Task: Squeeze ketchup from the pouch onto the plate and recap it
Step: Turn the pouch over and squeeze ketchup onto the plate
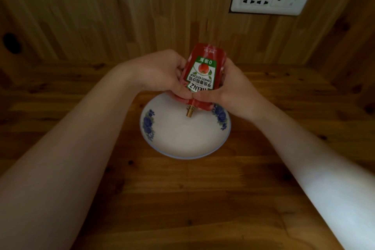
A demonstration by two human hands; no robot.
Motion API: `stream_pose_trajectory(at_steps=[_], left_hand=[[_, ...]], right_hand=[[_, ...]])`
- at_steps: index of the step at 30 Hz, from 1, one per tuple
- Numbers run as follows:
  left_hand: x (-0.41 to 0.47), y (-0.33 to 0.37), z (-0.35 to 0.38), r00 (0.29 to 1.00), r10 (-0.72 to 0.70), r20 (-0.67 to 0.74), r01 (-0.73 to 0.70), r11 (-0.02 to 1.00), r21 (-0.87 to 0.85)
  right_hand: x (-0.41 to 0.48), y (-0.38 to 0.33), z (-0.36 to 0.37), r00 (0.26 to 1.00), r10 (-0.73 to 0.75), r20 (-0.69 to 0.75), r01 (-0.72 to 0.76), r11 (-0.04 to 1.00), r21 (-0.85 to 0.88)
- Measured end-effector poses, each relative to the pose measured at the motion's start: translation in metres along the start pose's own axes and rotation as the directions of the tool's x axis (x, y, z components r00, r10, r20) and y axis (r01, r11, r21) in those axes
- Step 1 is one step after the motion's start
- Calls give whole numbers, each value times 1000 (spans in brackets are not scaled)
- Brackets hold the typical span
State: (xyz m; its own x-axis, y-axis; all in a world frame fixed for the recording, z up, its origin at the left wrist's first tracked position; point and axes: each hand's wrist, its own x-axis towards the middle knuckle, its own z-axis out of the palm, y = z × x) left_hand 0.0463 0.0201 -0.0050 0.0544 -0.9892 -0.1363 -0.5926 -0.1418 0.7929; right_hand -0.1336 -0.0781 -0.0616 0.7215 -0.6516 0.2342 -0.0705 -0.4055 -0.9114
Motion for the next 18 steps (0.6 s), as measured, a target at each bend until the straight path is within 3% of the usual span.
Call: stream_pose_trajectory(at_steps=[18], left_hand=[[4, -5, 0, 1000, -15, -9, 15, 997, 76]], right_hand=[[-5, -6, 4, 1000, 8, -4, -8, 998, -59]])
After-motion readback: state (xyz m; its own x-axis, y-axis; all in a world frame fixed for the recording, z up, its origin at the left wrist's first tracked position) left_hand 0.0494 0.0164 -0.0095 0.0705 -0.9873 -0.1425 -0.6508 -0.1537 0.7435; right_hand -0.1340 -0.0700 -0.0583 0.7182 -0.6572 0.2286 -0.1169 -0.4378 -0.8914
